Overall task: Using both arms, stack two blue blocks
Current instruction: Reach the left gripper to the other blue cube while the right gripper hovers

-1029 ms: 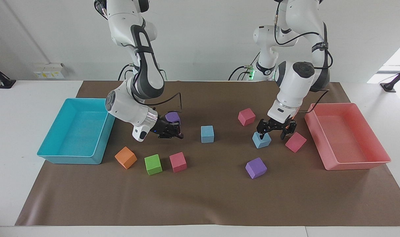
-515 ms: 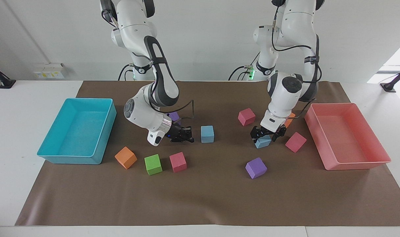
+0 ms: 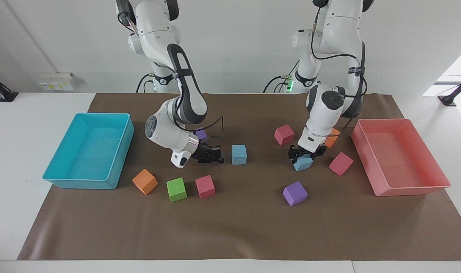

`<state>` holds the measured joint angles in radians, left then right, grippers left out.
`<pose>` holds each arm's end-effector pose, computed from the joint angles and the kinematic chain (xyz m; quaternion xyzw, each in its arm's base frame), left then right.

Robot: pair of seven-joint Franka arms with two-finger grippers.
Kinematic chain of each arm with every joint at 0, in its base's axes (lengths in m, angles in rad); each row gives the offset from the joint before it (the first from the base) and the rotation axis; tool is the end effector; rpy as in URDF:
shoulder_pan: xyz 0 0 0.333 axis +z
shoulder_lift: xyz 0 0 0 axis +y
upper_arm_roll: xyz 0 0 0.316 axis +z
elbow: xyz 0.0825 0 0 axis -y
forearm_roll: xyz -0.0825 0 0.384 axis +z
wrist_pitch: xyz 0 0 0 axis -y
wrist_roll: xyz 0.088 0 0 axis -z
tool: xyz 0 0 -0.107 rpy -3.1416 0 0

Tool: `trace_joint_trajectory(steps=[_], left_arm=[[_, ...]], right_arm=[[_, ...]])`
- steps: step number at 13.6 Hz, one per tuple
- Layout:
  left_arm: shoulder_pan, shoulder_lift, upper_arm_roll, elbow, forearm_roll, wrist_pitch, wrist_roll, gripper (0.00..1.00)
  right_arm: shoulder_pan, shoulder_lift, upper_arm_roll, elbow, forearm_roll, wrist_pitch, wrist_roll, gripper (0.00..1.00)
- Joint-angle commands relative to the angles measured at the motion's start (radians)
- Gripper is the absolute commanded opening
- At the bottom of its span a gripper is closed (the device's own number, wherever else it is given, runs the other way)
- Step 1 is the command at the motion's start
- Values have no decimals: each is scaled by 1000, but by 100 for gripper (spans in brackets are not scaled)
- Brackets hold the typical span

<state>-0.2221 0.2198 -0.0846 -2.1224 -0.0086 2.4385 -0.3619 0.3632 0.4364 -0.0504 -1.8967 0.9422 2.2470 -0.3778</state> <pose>0.5533 -0.1743 0.3173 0.9982 0.0322 0.0418 0.0273 0.5914 0.2172 0.2731 -0.9423 -0.0231 0.0249 0.3329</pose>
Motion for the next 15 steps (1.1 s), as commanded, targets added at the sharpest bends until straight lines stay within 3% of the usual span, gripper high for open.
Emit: trace_joint_trajectory(steps=[1,5,10,15], left_arm=[[-5,-25,13,-22,31,14,-15,1],[3,-28,26,56,93,-38,-12,0],[-14,-27,22,264,108,-291,-6,0],[-95,-28,-17,309,90,-296,-12,0]], right_arm=[[-6,-24,3,-31,26,9,-30,0],[-4,-24,3,-31,21,14,-29,0],[-3,-24,3,-31,20,20,-26,0],[-4,-24,3,-31,20,22,-26,0]])
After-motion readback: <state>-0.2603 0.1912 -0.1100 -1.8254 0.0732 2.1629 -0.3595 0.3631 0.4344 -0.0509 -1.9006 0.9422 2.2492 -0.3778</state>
